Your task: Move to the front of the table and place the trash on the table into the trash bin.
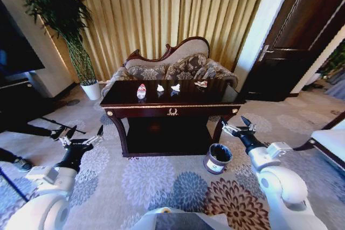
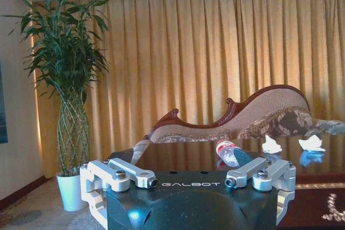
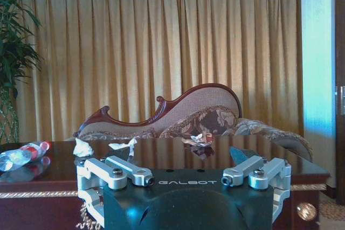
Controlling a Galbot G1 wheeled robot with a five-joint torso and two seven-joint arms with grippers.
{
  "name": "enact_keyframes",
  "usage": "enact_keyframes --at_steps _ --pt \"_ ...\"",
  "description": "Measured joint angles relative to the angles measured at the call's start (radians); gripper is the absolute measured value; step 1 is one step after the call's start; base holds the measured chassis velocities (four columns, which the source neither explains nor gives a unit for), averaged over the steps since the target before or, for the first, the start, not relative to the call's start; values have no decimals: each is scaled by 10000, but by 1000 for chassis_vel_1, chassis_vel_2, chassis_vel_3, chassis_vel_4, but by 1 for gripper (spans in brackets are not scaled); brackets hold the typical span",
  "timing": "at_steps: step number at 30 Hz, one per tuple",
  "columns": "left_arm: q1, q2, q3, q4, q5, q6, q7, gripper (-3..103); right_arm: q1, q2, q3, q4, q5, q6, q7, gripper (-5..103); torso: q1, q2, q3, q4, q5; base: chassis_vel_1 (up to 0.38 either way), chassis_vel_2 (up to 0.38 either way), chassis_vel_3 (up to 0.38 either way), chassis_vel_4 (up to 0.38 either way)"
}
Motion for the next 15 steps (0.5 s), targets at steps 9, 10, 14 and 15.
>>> enact_keyframes --at_steps 9,10,14,15 --pt "34 -21 0 0 4 -5 65 100 60 -16 -66 -45 -2 0 -4 100 0 0 0 1 5 -178 194 183 -192" --pt "36 -29 4 0 4 -5 69 100 60 -15 -73 -47 -3 0 -3 100 0 0 0 0 4 -222 157 200 -182" --pt "48 -51 17 0 3 -5 72 100 42 -18 -67 -48 -5 0 -3 100 0 0 0 -1 1 -202 179 183 -199" --pt "48 -51 17 0 3 -5 72 100 42 -18 -67 -48 -5 0 -3 100 0 0 0 -1 1 -189 200 178 -216"
